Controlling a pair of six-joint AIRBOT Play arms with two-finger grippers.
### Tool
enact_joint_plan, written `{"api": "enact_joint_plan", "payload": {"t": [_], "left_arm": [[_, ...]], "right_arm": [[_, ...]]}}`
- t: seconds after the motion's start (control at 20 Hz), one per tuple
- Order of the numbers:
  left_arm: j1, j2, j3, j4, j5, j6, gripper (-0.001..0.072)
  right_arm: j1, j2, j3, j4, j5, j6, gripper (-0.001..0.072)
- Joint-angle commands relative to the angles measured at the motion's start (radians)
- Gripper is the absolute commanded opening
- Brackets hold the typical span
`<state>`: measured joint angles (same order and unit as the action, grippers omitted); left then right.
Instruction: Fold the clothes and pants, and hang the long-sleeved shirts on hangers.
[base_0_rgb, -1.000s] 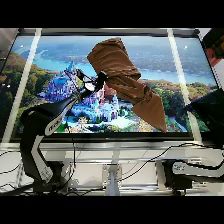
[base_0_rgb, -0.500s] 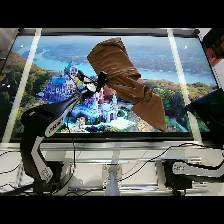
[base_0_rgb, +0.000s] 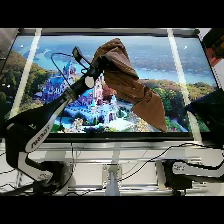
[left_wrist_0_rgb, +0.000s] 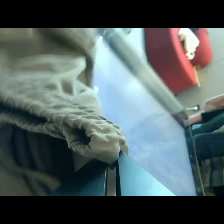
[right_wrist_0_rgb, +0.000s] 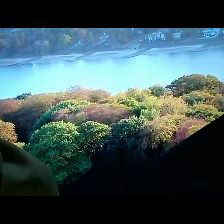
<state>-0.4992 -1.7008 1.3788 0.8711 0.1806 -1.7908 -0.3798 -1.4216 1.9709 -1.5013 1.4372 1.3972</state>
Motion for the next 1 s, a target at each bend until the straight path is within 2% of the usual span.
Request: {"api": "enact_joint_plan", "payload": {"t": [0.0,0.15,0.35,0.55,0.7,0.85,0.95], "left_arm": [[0.066,0.104,0.001,0.196,-0.050,0.003,0.0041],[0.155,0.179,0.001,0.312,-0.206,0.002,0.0041],[0.255,0.296,0.001,0.486,-0.418,0.002,0.0042],[0.331,0.407,0.001,0.583,-0.528,0.002,0.0042],[0.370,0.437,0.001,0.640,-0.614,0.002,0.0043],[0.388,0.439,0.001,0.640,-0.645,0.002,0.0043],[0.388,0.439,0.001,0.639,-0.646,0.002,0.0043]], "right_arm": [[0.000,0.013,-0.066,0.011,0.036,-0.053,0.0011],[0.000,0.018,-0.216,0.060,0.033,-0.067,0.0011],[0.000,0.023,-0.423,0.232,0.056,-0.143,0.0011],[0.000,0.096,-0.596,0.253,0.041,-0.142,0.0011],[0.000,0.247,-0.770,0.327,-0.038,-0.145,0.0011],[0.008,0.404,-0.998,0.452,-0.076,-0.236,0.0011],[0.050,0.451,-1.119,0.464,-0.101,-0.240,0.0012]]}}
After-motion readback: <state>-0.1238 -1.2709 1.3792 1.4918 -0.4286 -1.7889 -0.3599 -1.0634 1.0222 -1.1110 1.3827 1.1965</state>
